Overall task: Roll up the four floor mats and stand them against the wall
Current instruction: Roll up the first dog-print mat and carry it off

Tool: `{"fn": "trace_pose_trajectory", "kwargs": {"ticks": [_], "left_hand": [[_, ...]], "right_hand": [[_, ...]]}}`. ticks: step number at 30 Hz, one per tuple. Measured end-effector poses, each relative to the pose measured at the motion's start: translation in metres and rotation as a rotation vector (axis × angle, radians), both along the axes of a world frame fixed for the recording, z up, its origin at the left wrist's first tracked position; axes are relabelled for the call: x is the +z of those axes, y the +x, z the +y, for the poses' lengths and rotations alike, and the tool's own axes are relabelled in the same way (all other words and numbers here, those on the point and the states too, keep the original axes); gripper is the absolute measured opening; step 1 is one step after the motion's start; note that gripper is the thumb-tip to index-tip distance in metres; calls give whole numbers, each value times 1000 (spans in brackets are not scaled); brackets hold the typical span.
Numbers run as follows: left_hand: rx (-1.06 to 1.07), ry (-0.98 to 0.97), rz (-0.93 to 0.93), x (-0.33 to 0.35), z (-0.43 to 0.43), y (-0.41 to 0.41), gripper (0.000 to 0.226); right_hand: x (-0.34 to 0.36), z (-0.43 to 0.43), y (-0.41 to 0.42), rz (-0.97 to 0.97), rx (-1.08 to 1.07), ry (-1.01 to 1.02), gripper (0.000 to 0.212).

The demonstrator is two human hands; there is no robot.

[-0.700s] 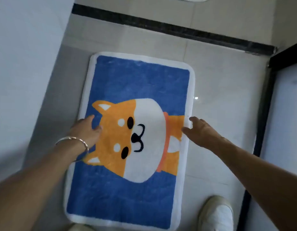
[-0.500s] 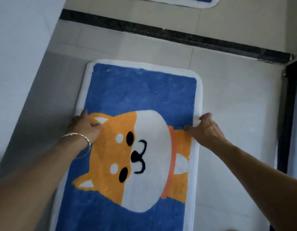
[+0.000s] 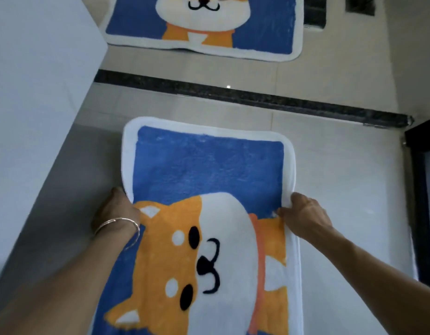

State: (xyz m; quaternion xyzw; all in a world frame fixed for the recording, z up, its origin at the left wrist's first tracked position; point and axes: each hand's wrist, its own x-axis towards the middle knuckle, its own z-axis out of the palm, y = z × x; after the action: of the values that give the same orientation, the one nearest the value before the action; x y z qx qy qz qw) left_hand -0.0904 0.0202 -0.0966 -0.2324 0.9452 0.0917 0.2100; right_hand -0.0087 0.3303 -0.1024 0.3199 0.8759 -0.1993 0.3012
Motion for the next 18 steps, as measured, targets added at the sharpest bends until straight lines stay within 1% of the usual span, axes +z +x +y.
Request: {"fn": "trace_pose_trajectory", "kwargs": {"ticks": [4, 7, 9, 12, 18], "left_hand": [[-122, 19, 141, 7, 4, -7, 3], [-156, 61, 233, 13, 12, -13, 8], [-170, 72, 241, 21, 18, -24, 15], [-189, 92, 259, 39, 23, -47, 18], [-149, 212, 440, 67, 40, -49, 21]], "right_hand": [[4, 9, -14, 92, 16, 81, 30], [8, 18, -22, 203, -7, 104, 29], [12, 23, -29, 276, -48, 121, 27], [23, 23, -45, 394, -28, 127, 23], [54, 30, -52, 575, -8, 136, 19]]}}
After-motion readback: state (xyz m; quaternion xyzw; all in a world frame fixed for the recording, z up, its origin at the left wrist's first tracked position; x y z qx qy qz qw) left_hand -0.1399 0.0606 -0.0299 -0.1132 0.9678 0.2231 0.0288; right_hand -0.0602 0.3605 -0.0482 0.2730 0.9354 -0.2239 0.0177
